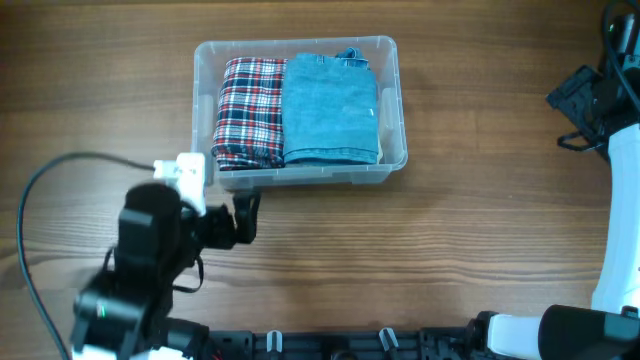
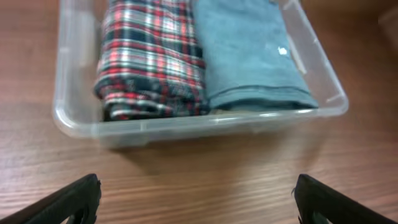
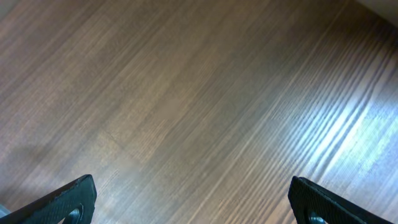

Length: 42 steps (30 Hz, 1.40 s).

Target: Pack container

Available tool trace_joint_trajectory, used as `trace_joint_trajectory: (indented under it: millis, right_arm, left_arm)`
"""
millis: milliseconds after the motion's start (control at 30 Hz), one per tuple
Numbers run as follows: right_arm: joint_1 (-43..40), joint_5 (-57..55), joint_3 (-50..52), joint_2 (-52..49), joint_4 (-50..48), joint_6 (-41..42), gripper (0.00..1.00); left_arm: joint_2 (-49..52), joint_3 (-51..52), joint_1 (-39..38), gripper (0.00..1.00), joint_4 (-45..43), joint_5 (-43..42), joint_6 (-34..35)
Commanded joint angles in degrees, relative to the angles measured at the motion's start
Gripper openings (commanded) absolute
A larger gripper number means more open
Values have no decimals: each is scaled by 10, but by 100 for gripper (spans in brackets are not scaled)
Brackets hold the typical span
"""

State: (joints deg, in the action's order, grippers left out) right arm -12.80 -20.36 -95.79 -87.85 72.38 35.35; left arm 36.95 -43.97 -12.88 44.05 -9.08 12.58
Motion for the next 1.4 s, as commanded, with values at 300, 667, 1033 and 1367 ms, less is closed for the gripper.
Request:
trace_joint_trajectory:
  millis: [300,667,1033,1367]
  right_arm:
    - [-1,2,0,-6,0,8,100]
    - [-1,2,0,-6,-1,8,100]
    - [-1,2,0,-6,-2,8,100]
    - [-1,2,0,-7,-2,8,100]
  left_arm:
    - [-264,242,110,100,-142,-36,-38]
    - [-302,348,129,100,-305,-55,-38]
    - [-368,430,138,100,-433,-55,-39]
    - [-368,436,138,100,-410,-55,-62]
